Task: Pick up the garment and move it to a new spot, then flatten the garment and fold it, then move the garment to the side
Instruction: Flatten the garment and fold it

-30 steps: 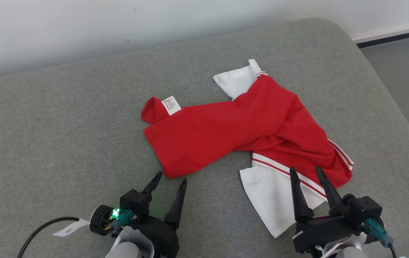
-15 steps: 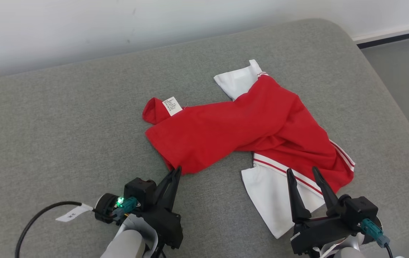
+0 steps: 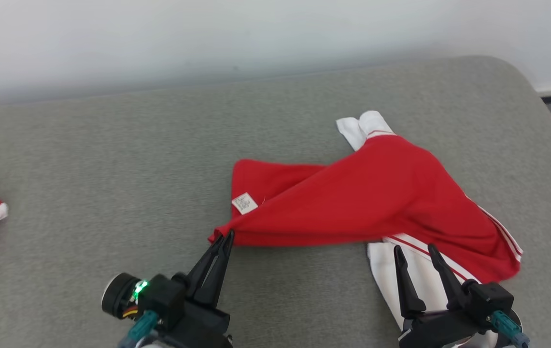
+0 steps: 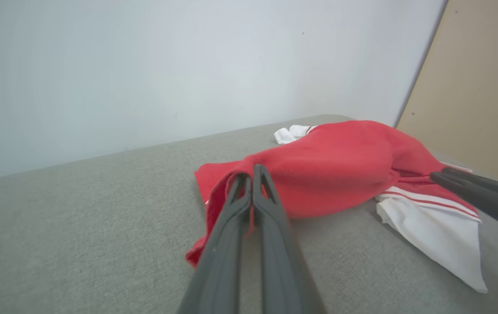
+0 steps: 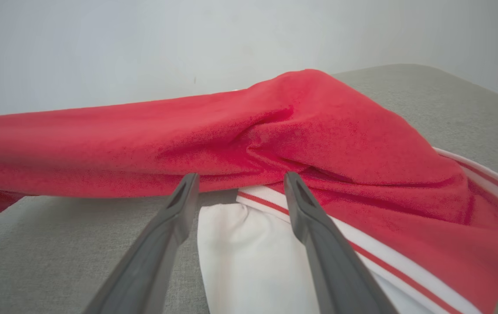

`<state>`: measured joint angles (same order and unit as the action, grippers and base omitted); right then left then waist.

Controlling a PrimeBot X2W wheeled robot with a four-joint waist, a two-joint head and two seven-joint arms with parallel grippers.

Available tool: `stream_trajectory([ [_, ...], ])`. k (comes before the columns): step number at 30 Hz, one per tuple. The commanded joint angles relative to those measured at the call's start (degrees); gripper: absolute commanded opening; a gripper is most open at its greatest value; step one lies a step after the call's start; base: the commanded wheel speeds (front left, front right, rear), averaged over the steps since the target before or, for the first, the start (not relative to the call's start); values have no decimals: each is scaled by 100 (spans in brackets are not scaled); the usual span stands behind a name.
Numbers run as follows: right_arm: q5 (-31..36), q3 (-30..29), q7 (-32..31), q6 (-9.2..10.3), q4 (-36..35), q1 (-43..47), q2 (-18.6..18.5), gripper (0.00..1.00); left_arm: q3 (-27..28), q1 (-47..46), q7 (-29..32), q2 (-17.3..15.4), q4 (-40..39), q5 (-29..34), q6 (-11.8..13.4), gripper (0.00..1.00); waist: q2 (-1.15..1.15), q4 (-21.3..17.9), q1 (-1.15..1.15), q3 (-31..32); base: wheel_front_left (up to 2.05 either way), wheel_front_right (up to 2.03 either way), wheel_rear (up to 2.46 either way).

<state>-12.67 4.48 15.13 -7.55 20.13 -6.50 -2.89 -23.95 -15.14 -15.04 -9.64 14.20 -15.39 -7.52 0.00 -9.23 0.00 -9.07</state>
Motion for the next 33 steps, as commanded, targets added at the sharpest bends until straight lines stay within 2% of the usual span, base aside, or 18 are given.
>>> stream_trajectory([
  [1,50,-7,2,13,15,97,3,100,20,170,-21,-28,-166,84,11,0,0,372,0,224,0,0,0],
  [11,76,-199,2,13,-7,288,3,100,-160,958,77,-141,-1418,368,134,0,0,886,0,395,0,0,0],
  [19,74,-255,2,13,-13,347,2,100,-214,1312,438,-316,-2219,348,249,0,0,994,0,365,0,0,0],
  [24,83,-221,2,13,-1,204,0,100,-206,1126,458,-454,-2166,468,240,0,0,876,0,312,0,0,0],
  [26,85,-190,2,13,0,142,1,100,-222,964,411,-403,-2051,389,202,0,0,779,0,269,0,0,0],
  [33,27,-94,2,13,25,-148,1,100,-280,-207,276,-517,-1150,358,60,0,0,291,0,24,0,0,0],
])
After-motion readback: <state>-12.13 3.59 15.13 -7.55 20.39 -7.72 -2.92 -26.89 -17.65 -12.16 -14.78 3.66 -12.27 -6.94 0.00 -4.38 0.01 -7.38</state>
